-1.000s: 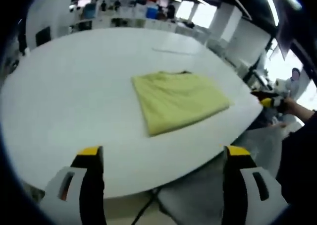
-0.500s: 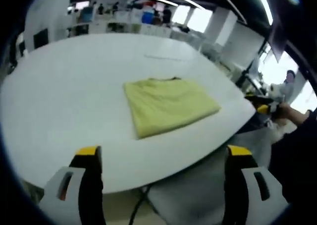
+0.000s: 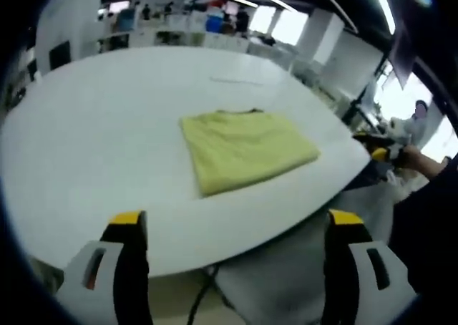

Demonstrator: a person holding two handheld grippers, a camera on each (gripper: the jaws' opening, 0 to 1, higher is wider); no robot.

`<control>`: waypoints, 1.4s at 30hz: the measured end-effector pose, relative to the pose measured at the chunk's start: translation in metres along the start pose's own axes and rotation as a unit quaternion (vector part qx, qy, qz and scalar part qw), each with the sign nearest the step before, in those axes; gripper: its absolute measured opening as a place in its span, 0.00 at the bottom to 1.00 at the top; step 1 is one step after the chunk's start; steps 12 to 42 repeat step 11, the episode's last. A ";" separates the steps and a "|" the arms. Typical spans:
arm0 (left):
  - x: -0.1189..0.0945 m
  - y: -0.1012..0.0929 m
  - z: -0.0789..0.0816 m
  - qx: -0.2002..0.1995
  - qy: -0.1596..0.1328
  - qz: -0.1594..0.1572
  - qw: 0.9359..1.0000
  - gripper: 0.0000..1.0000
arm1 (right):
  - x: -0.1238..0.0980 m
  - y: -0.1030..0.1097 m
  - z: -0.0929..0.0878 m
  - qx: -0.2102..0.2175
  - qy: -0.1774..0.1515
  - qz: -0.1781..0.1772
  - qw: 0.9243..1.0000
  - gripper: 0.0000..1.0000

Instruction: Fold the garment on the visible template until the final outline fits inside the template.

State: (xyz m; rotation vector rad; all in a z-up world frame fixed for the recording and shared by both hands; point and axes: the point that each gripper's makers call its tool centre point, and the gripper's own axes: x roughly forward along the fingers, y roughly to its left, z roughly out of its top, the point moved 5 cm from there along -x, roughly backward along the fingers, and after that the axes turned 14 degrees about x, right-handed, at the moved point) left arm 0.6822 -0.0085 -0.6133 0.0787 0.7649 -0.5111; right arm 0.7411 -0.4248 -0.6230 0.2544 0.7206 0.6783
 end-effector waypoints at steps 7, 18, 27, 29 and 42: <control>0.002 0.000 0.001 -0.001 -0.001 -0.001 1.000 0.99 | 0.001 -0.003 0.002 0.000 0.001 0.000 1.000 1.00; 0.002 0.000 0.000 -0.002 0.002 0.000 1.000 0.99 | 0.001 -0.003 0.003 0.000 0.000 0.001 1.000 1.00; 0.002 0.000 0.000 -0.002 0.002 0.000 1.000 0.99 | 0.001 -0.003 0.003 0.000 0.000 0.001 1.000 1.00; 0.002 0.000 0.000 -0.002 0.002 0.000 1.000 0.99 | 0.001 -0.003 0.003 0.000 0.000 0.001 1.000 1.00; 0.002 0.000 0.000 -0.002 0.002 0.000 1.000 0.99 | 0.001 -0.003 0.003 0.000 0.000 0.001 1.000 1.00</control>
